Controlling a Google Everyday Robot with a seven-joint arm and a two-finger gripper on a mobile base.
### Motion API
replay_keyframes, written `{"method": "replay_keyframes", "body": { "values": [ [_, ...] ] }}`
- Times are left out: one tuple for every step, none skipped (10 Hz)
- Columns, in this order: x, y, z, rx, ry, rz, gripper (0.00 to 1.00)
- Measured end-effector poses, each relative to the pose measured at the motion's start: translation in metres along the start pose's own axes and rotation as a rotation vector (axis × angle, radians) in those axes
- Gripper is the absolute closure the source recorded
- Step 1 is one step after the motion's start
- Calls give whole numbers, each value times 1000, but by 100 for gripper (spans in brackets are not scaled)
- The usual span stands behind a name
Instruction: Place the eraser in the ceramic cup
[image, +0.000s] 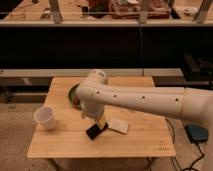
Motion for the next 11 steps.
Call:
{"method": "replay_keyframes", "body": {
  "values": [
    [6,2,1,19,-22,23,35],
    [15,6,3,43,-46,41,35],
    [24,12,6,62,-68,59,35],
    [38,26,13,93,-100,82,35],
    [57,47,19,123,-129,100,35],
    [68,63,23,135,-144,109,35],
    [77,76,28,148,-163,114,35],
    [85,86,35,160,-182,119,35],
    [90,92,42,175,-198,122,35],
    [92,93,50,189,-214,121,35],
    [91,89,59,205,-230,119,35]
  ]
}}
